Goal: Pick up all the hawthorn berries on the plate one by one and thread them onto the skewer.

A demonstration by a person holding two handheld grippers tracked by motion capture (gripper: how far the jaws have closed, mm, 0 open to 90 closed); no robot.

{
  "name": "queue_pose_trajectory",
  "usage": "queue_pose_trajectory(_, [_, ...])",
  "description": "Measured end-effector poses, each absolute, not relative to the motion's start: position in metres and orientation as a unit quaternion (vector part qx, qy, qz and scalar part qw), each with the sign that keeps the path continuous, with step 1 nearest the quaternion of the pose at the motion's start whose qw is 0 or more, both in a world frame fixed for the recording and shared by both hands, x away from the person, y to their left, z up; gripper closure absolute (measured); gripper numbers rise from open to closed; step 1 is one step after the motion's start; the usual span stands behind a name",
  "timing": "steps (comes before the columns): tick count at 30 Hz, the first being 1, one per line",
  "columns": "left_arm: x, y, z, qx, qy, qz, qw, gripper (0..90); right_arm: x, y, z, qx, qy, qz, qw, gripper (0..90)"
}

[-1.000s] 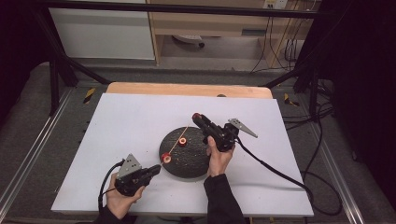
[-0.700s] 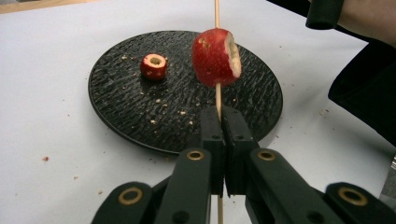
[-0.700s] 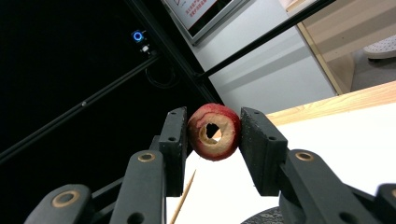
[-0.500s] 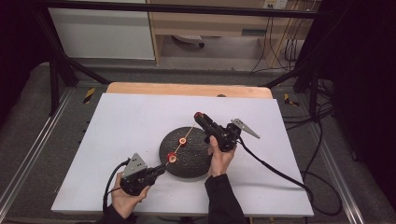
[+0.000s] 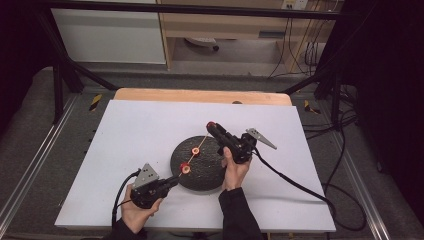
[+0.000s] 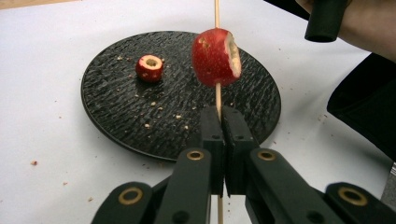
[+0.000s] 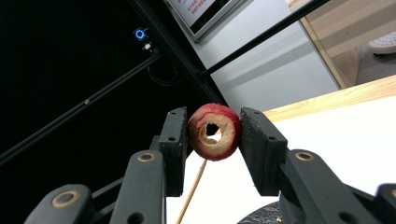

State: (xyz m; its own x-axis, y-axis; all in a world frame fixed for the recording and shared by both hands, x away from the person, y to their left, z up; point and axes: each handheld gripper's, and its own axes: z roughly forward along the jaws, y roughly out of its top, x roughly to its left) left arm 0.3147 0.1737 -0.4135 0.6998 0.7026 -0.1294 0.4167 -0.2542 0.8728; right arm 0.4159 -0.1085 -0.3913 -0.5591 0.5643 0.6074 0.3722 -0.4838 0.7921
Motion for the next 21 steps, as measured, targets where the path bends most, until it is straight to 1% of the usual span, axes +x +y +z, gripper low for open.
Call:
queue_pose_trajectory(13, [0.316,0.164,-0.410,0.767,0.374,0.148,0.500,88.1,0.415,-0.106,-0.395,0.466,0.505,0.724,0.058,63.2])
queue_pose_trajectory(21, [0.319,0.163,-0.410,0.769,0.376,0.155,0.494,88.1,0.414,-0.106,-0.394,0.466,0.506,0.723,0.055,63.3])
